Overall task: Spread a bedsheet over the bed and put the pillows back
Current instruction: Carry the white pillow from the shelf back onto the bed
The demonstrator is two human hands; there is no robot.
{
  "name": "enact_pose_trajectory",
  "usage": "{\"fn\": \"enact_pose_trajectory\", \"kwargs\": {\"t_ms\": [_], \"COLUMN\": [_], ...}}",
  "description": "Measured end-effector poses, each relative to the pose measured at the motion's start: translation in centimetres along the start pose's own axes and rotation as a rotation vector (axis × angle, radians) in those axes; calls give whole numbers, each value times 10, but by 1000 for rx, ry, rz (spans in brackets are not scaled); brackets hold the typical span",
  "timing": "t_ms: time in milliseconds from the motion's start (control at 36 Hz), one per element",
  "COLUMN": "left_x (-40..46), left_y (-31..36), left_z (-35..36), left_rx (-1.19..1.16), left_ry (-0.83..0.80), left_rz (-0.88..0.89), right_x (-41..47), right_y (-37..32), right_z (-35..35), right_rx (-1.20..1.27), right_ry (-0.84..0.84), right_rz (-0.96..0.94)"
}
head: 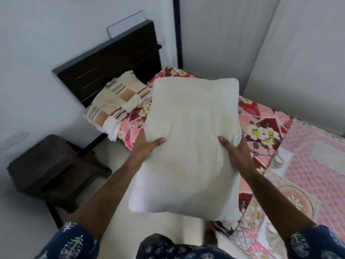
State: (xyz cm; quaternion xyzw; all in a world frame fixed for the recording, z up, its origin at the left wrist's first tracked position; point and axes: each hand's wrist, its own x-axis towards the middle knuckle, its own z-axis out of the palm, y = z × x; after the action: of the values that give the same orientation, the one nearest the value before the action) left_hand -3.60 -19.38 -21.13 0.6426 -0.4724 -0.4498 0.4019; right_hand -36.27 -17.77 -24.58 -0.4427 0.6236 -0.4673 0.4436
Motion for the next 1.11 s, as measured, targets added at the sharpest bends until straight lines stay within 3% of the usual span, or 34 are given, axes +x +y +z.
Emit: {"fn": "enact_pose_trajectory", "kwargs": {"t_ms": [167, 556, 861, 1111], "left_x": [72, 262, 437, 635], "left_y": [-10, -21, 4, 47], "left_z": [-64, -243, -277, -261], "left_rx": [-11, 4, 59, 220], "left_ry": [69, 1, -184, -264], "left_rz": [9, -15, 54, 79], "right_x": [63, 154, 262, 424], "right_y": [-17, -50, -57, -63], "right_z": [96, 313, 405, 471], "right_rx": [16, 45, 119, 235], "right_ry": [-87, 33, 174, 285], "right_rz": [-25, 69, 112, 195]}}
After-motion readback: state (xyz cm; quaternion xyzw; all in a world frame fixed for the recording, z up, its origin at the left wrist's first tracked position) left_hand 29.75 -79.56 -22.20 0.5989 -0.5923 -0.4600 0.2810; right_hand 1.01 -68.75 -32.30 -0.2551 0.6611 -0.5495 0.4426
